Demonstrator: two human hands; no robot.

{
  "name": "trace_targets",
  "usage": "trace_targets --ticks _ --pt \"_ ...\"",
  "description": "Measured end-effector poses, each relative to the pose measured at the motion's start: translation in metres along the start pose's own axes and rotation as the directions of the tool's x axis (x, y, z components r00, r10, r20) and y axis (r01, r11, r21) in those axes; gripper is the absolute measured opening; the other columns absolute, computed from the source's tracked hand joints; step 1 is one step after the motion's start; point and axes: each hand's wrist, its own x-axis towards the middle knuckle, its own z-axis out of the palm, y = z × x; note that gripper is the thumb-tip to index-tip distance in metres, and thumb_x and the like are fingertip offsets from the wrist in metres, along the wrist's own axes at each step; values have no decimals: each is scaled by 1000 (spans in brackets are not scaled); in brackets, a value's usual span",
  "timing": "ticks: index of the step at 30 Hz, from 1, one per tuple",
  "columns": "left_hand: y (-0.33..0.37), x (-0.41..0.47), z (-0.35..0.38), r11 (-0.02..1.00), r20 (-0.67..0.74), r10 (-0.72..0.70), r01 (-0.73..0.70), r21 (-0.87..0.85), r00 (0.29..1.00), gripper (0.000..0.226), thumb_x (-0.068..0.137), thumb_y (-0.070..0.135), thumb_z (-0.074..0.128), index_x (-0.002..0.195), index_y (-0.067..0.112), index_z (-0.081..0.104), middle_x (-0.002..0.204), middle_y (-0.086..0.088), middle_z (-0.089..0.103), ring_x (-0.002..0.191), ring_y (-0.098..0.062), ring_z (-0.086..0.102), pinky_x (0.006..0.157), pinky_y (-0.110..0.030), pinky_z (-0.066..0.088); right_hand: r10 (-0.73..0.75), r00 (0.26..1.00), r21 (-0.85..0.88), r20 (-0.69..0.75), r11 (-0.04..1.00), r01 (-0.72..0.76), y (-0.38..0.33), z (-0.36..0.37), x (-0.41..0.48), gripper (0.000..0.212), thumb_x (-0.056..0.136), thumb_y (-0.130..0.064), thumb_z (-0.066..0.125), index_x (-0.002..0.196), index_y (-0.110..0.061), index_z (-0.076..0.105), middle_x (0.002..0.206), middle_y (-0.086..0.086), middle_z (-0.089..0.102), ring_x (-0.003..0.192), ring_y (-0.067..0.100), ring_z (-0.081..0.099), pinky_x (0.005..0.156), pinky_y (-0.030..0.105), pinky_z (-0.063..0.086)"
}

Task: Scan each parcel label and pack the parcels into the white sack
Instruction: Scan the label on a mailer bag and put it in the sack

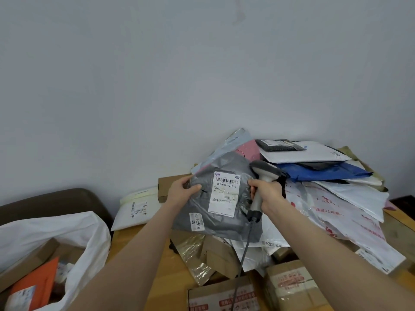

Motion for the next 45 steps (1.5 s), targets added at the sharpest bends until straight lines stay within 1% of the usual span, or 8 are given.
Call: trace_targets --ticks 4,7,8,10,13,18,32,45 --pt "0 7 4 1000 -33 -18 19 19 999 32 85 20 71 113 4 69 99 -10 72 96 -28 67 90 -43 53 -52 998 -45 -38 998 51 -1 -3 -1 12 83 1 69 79 -1 58 58 8 59 44 12 55 51 26 49" --pt "-8 8 7 998 -81 -57 58 7 995 33 84 19 72 114 5 69 101 -10 71 93 -24 65 85 -36 53 -126 989 -136 -77 984 114 1 -9 -7 19 84 -9 71 99 -3 61 76 12 65 66 24 63 69 38 55" --pt "-11 9 10 998 -107 -63 65 16 992 30 84 20 73 111 6 70 99 -9 71 88 -21 64 78 -30 51 -129 990 -151 -59 981 119 3 -11 -12 19 84 -10 71 99 -2 63 77 13 67 67 25 64 69 39 56" --pt "-15 9 15 995 -163 -86 94 42 983 25 84 21 73 105 9 73 94 -7 72 81 -17 62 69 -24 45 -101 994 -121 33 987 104 9 -13 -24 8 85 -5 69 88 0 64 64 12 66 52 20 61 54 32 53" --pt "-20 8 20 990 -187 -135 138 5 973 23 83 19 73 102 7 74 93 -10 72 82 -21 63 77 -32 49 -73 991 -181 109 979 93 26 -14 -40 13 84 -2 65 72 -4 62 49 8 60 41 17 52 42 26 42" --pt "-28 6 21 985 -201 -171 167 -35 965 21 82 19 74 100 8 74 92 -10 72 79 -21 63 76 -33 49 -26 991 -257 133 965 60 50 -14 -58 10 83 -11 68 80 -1 66 51 8 62 43 16 56 44 25 45" --pt "-32 -1 13 984 -228 -173 178 1 958 16 83 21 73 98 15 75 85 -2 70 85 -22 65 83 -37 51 47 978 -293 203 956 15 48 -10 -73 14 83 -8 65 70 -3 62 48 6 56 40 15 49 42 24 41" --pt "-24 -16 5 987 -247 -155 162 6 956 16 84 20 71 98 14 75 80 1 68 81 -20 62 72 -30 46 54 964 -251 260 968 14 44 -14 -78 9 84 -7 65 80 1 65 50 6 57 40 14 49 43 24 42"
